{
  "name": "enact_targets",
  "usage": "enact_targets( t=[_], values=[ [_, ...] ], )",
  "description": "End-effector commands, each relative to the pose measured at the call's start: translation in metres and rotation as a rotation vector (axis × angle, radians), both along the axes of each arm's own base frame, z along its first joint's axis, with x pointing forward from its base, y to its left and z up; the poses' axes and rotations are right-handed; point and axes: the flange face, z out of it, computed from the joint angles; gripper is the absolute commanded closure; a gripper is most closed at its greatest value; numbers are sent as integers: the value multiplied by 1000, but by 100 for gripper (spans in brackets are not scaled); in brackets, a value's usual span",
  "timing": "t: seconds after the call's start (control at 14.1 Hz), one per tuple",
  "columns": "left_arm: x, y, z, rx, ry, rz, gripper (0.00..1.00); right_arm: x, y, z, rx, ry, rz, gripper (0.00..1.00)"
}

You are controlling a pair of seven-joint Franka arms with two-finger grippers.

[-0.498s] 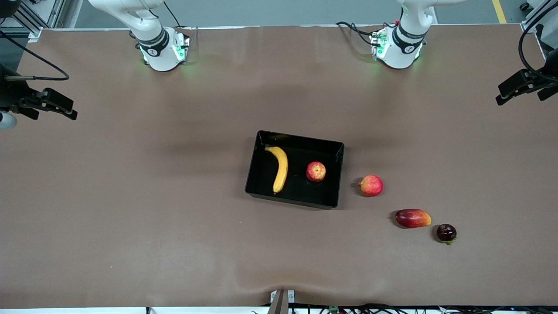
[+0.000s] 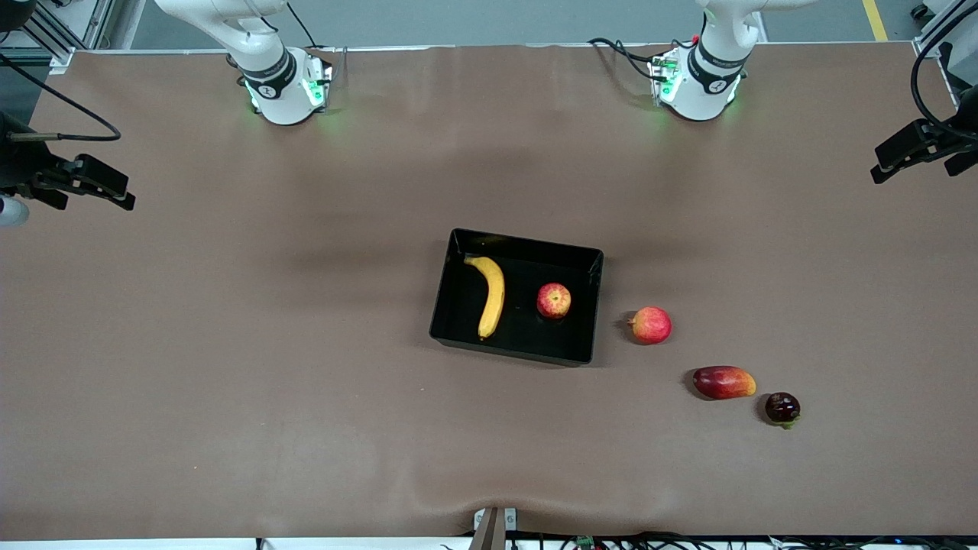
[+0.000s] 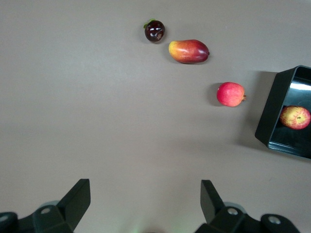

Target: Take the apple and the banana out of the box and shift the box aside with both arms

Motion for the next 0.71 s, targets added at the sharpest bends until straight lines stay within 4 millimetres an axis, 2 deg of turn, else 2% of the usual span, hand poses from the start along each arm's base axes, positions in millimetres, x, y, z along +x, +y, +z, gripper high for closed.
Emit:
enact_targets(
  t=[0.0, 0.28, 0.5, 0.64],
  values=[
    [16, -26, -29, -24, 68, -51, 0, 1, -2, 2, 0, -2, -11, 0],
    [43, -106, -100, -34, 118, -112, 0, 2, -1, 1, 1, -2, -9, 0],
    [51, -193, -155, -22, 126, -25, 0, 2, -1, 0, 1, -2, -11, 0],
    [53, -243, -191, -28, 116, 45, 0, 2, -1, 0, 1, -4, -9, 0]
  ],
)
